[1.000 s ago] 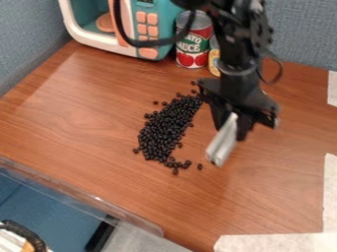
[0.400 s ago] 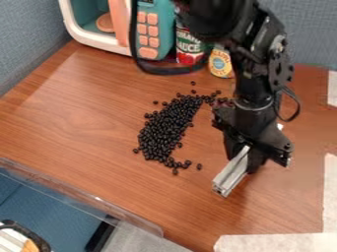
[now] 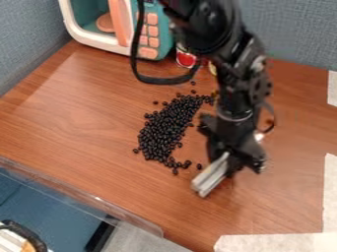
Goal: Sweep into pile
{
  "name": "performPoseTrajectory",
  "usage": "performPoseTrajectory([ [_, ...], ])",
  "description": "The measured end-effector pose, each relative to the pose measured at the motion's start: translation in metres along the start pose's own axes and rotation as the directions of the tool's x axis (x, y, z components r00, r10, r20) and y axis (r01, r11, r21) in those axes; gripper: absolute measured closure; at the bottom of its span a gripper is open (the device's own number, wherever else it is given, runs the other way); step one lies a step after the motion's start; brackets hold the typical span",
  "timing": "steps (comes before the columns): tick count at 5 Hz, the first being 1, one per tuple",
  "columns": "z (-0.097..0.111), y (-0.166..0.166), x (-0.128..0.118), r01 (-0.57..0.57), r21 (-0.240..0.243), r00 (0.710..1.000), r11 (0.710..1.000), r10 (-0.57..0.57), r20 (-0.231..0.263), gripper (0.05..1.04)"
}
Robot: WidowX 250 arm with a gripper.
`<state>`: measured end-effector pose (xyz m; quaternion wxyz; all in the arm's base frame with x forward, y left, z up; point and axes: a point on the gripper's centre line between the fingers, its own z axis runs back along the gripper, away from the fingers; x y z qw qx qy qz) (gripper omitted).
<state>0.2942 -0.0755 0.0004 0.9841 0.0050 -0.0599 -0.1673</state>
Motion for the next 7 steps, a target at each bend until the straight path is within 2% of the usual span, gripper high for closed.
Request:
performPoseTrajectory([
  [2,-0.003,0.035,-0.029,0.055,0.032,0.997,0.998,-0.053,-0.048,0.704],
  [3,-0.002,0.058,-0.035,0.072,0.022,0.996,0.997,-0.071,-0.060,0.704],
  [5,-0.005,0.084,-0.022,0.072,0.017,0.995,0.997,-0.070,-0.064,0.704],
  [7,-0.002,0.089,-0.016,0.082,-0.008,0.995,0.997,-0.082,-0.061,0.704],
])
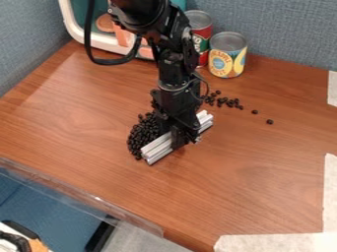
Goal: Sweep into pile
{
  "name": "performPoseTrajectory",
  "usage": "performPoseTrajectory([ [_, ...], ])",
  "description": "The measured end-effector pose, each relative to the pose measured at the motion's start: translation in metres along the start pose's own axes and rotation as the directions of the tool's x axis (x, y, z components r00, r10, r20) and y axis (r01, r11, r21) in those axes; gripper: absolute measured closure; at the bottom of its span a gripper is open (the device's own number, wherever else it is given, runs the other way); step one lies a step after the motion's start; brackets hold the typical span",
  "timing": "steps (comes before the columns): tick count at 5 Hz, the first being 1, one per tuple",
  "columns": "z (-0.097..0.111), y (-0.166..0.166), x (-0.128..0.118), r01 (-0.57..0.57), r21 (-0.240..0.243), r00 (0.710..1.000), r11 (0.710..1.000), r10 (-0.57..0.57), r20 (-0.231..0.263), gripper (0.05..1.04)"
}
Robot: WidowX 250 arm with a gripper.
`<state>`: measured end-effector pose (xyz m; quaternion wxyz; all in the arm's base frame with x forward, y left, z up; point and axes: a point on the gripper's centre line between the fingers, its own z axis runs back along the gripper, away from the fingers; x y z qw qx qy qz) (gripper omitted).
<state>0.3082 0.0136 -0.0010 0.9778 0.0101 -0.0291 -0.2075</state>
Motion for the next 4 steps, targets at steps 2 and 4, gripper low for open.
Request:
performPoseTrajectory([
  [2,0.040,-0.044,0.017,0.062,-0.003,0.996,0.998,-0.062,0.067,0.704],
  [4,0.054,-0.097,0.074,0.035,-0.031,0.993,0.999,-0.031,0.113,0.704],
])
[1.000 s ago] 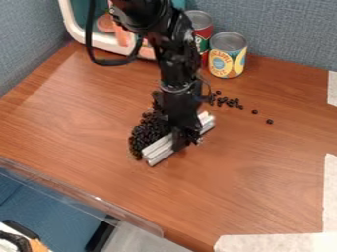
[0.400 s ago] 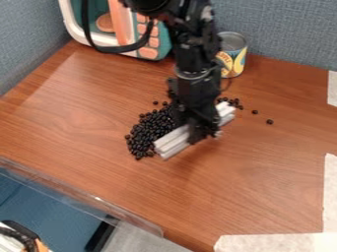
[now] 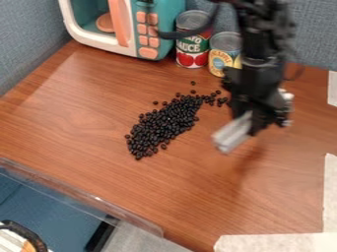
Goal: Sweep into pile
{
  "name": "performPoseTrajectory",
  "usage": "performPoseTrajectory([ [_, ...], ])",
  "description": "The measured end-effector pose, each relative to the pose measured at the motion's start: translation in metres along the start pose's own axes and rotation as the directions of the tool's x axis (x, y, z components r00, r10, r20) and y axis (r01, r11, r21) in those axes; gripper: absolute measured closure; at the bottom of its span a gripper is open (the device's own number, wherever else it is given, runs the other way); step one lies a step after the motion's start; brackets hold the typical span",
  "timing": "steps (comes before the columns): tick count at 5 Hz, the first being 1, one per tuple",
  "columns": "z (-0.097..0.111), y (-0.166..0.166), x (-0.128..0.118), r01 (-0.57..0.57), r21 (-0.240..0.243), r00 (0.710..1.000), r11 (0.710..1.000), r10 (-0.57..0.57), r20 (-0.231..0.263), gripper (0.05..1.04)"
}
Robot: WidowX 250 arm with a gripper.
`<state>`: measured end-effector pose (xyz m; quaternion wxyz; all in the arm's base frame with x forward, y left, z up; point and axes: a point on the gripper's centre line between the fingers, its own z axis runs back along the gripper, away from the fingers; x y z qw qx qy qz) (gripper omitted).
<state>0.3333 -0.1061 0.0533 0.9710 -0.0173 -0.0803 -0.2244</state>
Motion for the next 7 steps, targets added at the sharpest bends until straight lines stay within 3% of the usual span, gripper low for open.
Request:
performPoseTrajectory([
  [2,-0.043,-0.026,0.054,-0.105,-0.061,0.993,0.993,0.101,-0.060,0.704],
  [3,-0.063,-0.025,0.071,-0.173,-0.060,0.983,0.983,0.169,-0.076,0.704],
  [4,-0.068,-0.025,0.085,-0.219,-0.076,0.974,0.973,0.214,-0.068,0.704],
  [5,-0.069,-0.011,0.090,-0.300,-0.059,0.954,0.952,0.298,-0.030,0.704],
  [7,-0.067,0.023,0.071,-0.455,-0.014,0.891,0.890,0.455,-0.001,0.704],
])
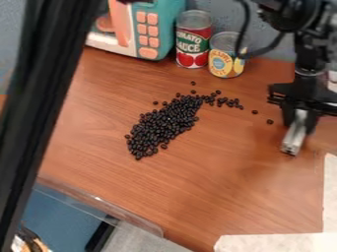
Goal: Sweep into pile
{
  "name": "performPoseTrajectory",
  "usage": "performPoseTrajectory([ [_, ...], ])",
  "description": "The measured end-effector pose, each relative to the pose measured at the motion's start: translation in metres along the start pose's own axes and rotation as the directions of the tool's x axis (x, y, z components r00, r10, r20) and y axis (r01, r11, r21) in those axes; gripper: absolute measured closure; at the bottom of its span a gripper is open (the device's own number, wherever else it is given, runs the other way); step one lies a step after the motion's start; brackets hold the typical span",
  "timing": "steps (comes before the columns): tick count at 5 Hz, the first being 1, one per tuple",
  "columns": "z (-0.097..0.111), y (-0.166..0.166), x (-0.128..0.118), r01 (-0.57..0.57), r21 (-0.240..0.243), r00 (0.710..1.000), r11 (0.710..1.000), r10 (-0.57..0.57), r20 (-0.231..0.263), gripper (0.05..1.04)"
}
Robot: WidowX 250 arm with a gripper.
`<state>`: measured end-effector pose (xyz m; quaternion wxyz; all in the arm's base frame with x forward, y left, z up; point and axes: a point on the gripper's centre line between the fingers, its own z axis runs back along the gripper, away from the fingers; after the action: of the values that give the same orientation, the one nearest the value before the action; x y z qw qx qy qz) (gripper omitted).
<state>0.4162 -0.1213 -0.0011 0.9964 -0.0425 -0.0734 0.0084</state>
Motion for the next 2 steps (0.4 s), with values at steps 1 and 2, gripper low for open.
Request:
performPoseTrajectory([
  [1,0.0029,0.0275,0.0033,-0.083,0.018,0.996,0.996,0.083,0.023,0.704],
  [2,0.0037,0.0366,0.0069,-0.110,0.035,0.993,0.993,0.109,0.041,0.704],
])
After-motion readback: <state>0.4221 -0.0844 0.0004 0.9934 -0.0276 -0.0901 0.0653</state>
